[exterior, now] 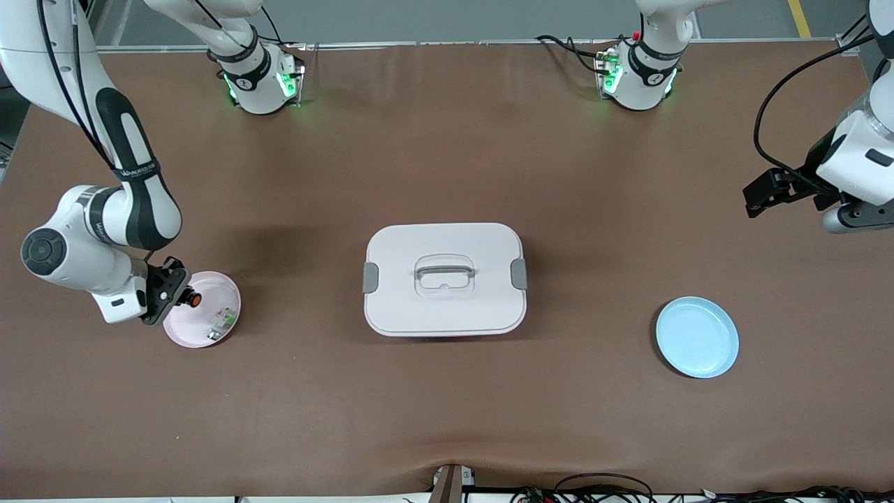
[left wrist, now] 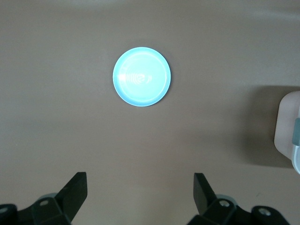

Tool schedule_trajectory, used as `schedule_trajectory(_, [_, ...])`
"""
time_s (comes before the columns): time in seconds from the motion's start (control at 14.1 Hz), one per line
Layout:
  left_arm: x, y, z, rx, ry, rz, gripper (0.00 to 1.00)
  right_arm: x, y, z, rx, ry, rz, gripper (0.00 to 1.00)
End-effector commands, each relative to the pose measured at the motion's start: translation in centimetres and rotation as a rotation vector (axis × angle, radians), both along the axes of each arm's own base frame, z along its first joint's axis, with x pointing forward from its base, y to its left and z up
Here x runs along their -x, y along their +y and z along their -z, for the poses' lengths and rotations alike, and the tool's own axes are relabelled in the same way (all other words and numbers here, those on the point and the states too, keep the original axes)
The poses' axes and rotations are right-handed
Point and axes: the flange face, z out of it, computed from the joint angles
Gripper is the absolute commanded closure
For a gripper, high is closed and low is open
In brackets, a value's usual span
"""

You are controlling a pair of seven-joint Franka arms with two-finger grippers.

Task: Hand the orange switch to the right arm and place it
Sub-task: 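Lower the switch onto the pink plate with the right gripper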

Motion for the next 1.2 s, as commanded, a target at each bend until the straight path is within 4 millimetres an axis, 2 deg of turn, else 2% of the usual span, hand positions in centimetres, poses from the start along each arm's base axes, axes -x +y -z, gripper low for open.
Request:
schedule_trajectory(0.0, [0.8,-0.2,-1.0,0.004,-0.014,0.020,0.00,-1.1,-1.3,1.2,0.000,0.009,-0.048,0.97])
schedule_trajectory(0.21, [1.4,-0.4,-1.8,0.029,-0.020,0.017,0.00,-1.1,-2.2,2.2,-0.005,0.017,-0.041,0.95])
schedule_trajectory(0.28, [1.8,-0.7,-2.2,0.029,-0.025,0.020,0.00,-1.1,-2.2,2.9,-0.007,0.025,-0.040,0.92])
schedule_trajectory(0.5, [2.5,-0.3,-2.1,0.017,-0.019,0.043,0.00,-1.9,-2.1,4.1,-0.008,0.029,-0.042,0.92])
schedule_trajectory(0.85, [4.2,2.0,-2.8,0.053,-0.016,0.086,0.00,-2.2,-2.1,4.8,-0.004,0.002,-0.044,0.91])
schedule_trajectory(1.13, [5.6,1.7,-3.0,0.049,-0.010,0.091,0.00,-2.2,-2.0,4.9,-0.004,0.003,-0.045,0.82])
